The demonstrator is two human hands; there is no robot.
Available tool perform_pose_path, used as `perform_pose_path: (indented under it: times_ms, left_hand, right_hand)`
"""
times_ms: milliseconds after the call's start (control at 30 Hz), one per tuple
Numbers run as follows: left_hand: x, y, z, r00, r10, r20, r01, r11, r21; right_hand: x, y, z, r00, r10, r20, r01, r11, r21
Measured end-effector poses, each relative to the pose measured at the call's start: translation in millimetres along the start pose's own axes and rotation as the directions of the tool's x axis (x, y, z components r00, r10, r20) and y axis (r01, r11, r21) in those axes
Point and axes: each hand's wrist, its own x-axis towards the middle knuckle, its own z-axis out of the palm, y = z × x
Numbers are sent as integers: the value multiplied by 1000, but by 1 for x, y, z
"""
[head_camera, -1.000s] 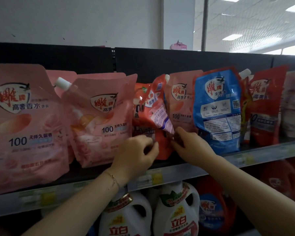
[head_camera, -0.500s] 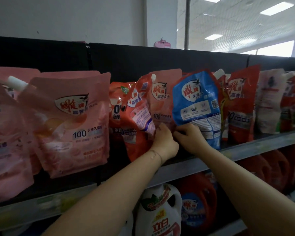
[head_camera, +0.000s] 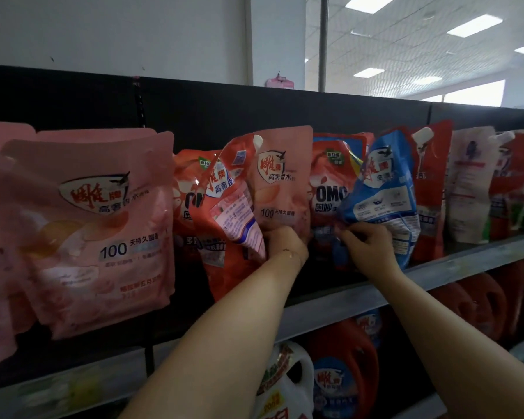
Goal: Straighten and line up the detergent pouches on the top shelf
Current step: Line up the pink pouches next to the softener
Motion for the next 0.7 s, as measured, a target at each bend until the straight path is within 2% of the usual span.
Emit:
perform_pose_path:
  times_ms: [267, 467, 700]
  left_hand:
    - [4, 15, 17, 994, -99, -40, 98, 995, -10]
    - [-12, 18, 7, 995, 89, -31, -82, 979, 188]
    - [-35, 14, -9, 985, 172, -4, -167, 962, 215]
  right_hand:
    - [4, 6, -3, 993, 88, 77, -88, 996, 0]
    - [5, 10, 0, 990, 97, 102, -92, 994, -53]
    - [3, 10, 0, 988, 99, 121, -91, 993, -74]
